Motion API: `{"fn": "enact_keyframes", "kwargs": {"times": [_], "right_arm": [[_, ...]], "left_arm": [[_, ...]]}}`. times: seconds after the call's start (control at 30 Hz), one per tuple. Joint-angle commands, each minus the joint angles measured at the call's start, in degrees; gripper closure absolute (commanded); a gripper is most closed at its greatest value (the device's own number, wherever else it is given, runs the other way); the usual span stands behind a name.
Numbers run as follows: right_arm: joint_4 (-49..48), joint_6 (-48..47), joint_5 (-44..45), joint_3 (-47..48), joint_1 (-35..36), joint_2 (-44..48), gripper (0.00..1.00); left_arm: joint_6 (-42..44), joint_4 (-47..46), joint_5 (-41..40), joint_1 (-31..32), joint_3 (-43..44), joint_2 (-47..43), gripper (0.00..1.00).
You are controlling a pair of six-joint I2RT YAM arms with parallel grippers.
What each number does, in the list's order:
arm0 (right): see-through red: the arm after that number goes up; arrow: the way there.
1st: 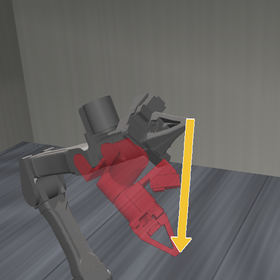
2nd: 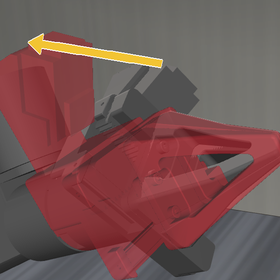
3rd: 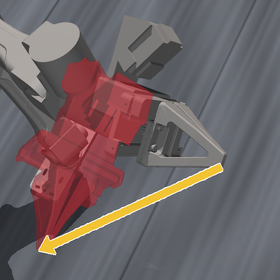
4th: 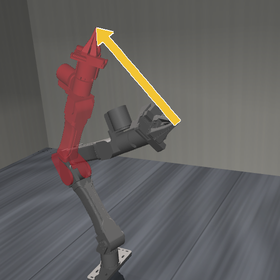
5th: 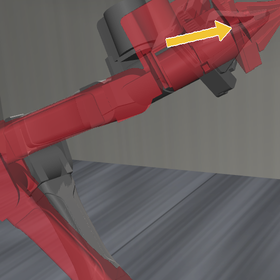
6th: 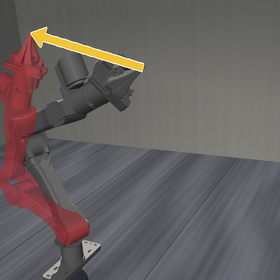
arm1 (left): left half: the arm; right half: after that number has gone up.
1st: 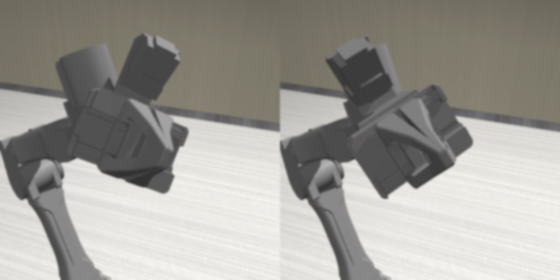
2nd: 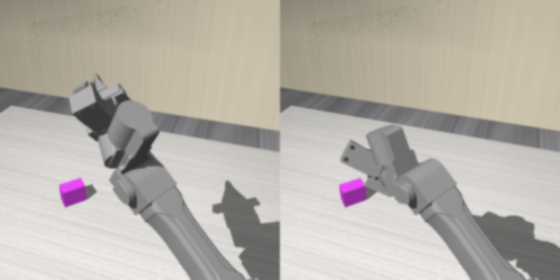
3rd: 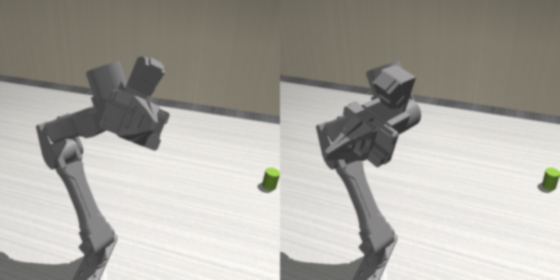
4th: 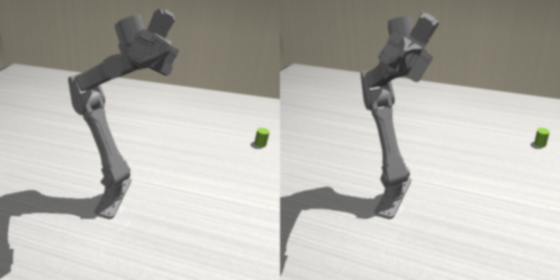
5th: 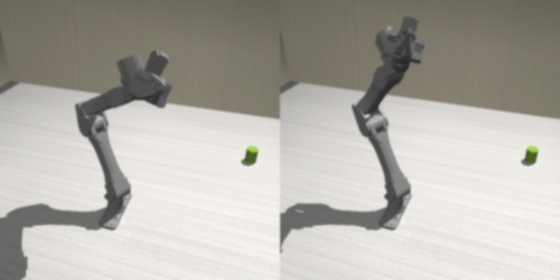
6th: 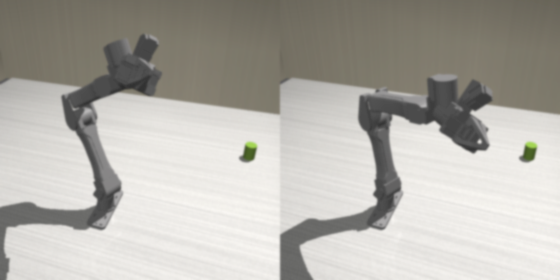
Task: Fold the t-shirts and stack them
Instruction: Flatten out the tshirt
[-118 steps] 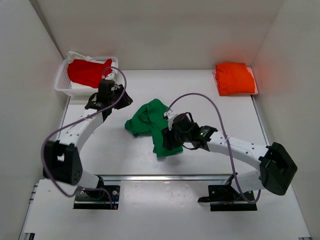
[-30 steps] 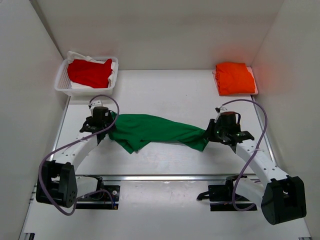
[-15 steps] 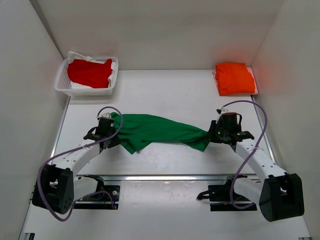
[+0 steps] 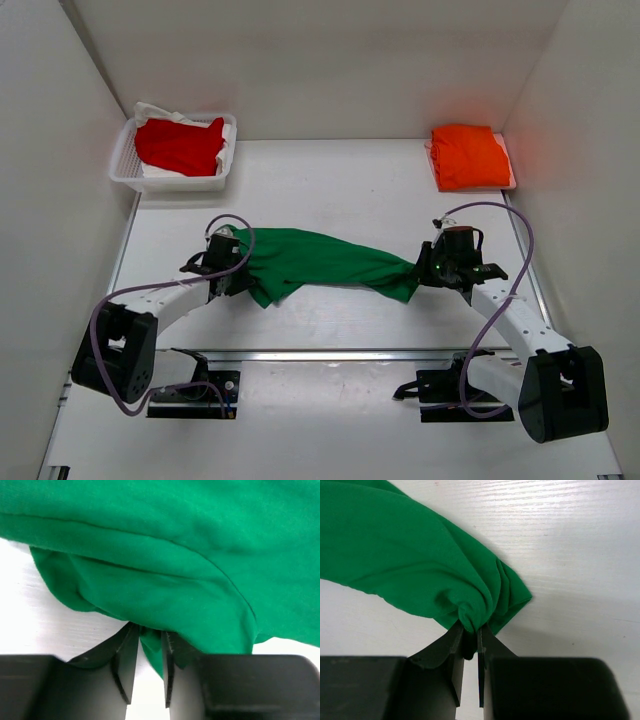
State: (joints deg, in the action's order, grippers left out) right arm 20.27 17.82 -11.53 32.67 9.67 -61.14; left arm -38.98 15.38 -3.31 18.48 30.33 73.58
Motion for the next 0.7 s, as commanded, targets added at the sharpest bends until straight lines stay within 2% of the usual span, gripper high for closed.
{"fn": "enact_keyframes", "kwargs": {"times": [0.0,0.1,0.17,0.23,0.3,0.33,0.4,0.47,0.5,0.53,0.67], "right_arm": [[-1.82,-0.33,-0.17,-0.23,-0.18,0.06,0.99],[-2.08,0.28,-0.51,-0.23,-0.09,0.15,1.00],[-1.99,0.02,-0.69,-0.32,0.08,-0.11,1.00],[-2.25,0.02,-0.86,0.12,0.61,-0.12,0.99],[-1.99,-0.07,-0.86,0.03,0.17,-0.03,0.99],[-1.82,-0.16,-0.95,0.03,-0.18,-0.20,1.00],[-2.07,-0.16,-1.04,0.29,0.26,-0.29,1.00],[-1.47,-0.07,-0.95,-0.05,0.44,-0.38,0.99],[-1.72,-0.07,-0.95,0.29,0.00,-0.12,0.99],[-1.64,-0.16,-0.86,0.03,0.17,0.06,1.00],[-1.73,-0.25,-1.21,-0.32,-0.09,0.24,1.00]], "left_arm": [[-0.66,-0.18,0.50,-0.20,-0.62,-1.33,0.68],[-0.04,1.31,0.76,-0.99,0.17,-2.47,0.79],[0.57,2.37,0.85,-1.69,1.05,-3.44,0.80],[0.92,3.52,2.16,-2.48,2.45,-4.58,0.75],[1.36,4.13,2.95,-2.92,3.07,-5.20,0.62],[1.36,4.66,3.05,-3.01,3.33,-5.55,0.62],[1.36,4.75,3.05,-2.93,3.69,-5.47,0.73],[1.54,4.93,4.01,-3.01,3.69,-5.38,0.73],[1.45,4.84,4.36,-2.92,3.43,-5.55,0.81],[1.45,5.10,4.19,-2.92,3.42,-5.29,1.00],[1.71,5.54,4.10,-2.66,4.30,-4.67,1.00]]}}
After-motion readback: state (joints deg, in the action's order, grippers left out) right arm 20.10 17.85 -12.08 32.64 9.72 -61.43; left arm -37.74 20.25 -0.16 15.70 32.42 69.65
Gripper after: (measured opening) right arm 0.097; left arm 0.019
